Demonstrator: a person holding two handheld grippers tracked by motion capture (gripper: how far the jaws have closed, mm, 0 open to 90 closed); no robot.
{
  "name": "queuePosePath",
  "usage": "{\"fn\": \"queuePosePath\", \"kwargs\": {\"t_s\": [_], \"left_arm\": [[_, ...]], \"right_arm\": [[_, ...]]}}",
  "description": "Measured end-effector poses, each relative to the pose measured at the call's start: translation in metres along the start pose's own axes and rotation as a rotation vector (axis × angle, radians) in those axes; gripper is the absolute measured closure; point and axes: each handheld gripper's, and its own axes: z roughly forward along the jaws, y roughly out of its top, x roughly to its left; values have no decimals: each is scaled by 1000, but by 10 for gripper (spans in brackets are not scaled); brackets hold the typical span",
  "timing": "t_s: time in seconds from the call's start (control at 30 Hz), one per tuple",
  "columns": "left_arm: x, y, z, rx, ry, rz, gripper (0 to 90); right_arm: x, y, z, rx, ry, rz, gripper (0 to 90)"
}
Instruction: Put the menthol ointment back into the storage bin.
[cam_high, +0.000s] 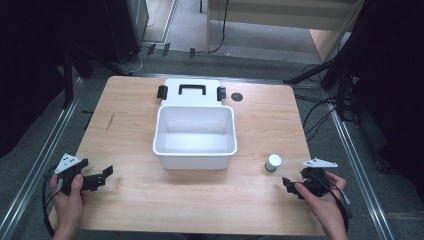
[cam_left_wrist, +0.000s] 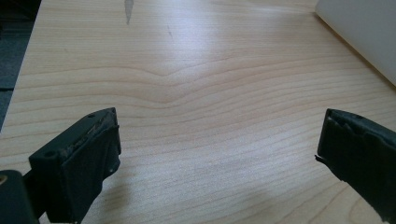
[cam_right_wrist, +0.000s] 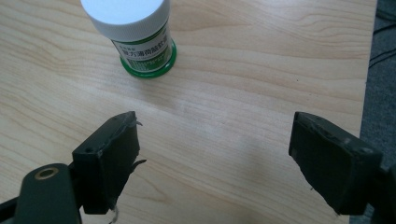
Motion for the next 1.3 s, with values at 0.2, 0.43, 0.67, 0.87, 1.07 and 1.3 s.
{"fn": "queuePosePath", "kwargs": {"t_s": [0.2, 0.43, 0.67, 0.87, 1.07, 1.3], "left_arm": [[0, 0, 0, 2, 0, -1, 0], [0, 0, 0, 1, 0, -1, 0], [0, 0, 0, 2, -1, -1, 0], [0, 0, 0, 2, -1, -2, 0], [0, 0, 0, 1, -3, -5, 0], [1, 0, 0, -1, -4, -7, 0]], "right_arm": [[0, 15, 4, 163, 24, -53, 144], [8, 30, 9, 358, 14, -146, 139], [18, 48, 9, 471, 11, -198, 147], [22, 63, 13, 523, 0, -199, 156], [25, 77, 16, 539, 13, -189, 204], [29, 91, 20, 562, 24, -178, 275]]}}
